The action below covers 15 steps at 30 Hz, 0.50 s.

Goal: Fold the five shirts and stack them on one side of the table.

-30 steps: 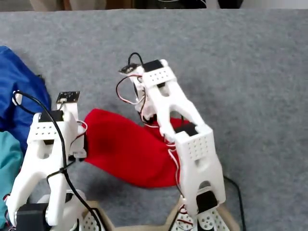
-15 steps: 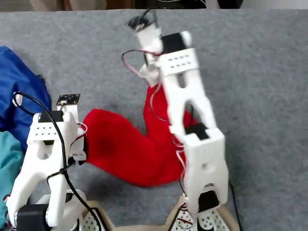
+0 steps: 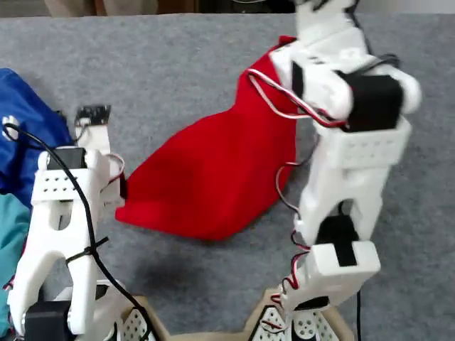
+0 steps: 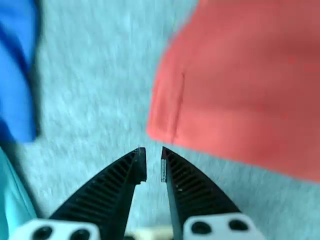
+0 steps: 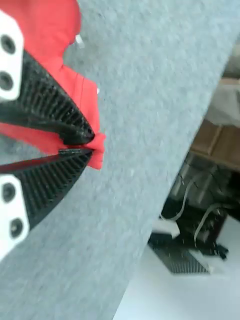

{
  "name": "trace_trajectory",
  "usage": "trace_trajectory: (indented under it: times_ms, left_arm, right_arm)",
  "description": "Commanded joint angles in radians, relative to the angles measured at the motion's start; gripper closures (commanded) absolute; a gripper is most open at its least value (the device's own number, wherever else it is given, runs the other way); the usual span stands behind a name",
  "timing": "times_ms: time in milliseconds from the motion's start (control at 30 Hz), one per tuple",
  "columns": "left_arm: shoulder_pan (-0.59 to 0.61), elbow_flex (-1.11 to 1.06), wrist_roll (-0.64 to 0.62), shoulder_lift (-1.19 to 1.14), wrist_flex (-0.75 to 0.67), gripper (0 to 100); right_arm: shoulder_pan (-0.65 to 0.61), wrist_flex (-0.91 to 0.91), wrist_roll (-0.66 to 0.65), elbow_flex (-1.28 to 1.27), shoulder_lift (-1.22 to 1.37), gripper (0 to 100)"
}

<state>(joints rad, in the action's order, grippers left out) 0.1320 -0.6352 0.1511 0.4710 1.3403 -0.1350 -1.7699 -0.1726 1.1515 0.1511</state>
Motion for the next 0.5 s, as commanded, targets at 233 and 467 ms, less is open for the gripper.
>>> trace_trajectory:
  times_ms: [233,467]
  left_arm:
    - [-0.011,0.091,-0.203,-0.127,-0.301,79]
    - [-0.058,0.23,-0.37,-0.407,-0.273,73]
  right_arm:
    - [0.133,-0.012,-0.005,-0.343,-0.079,99.3]
    - [0.128,0.029,-0.115,-0.717,-0.079,99.3]
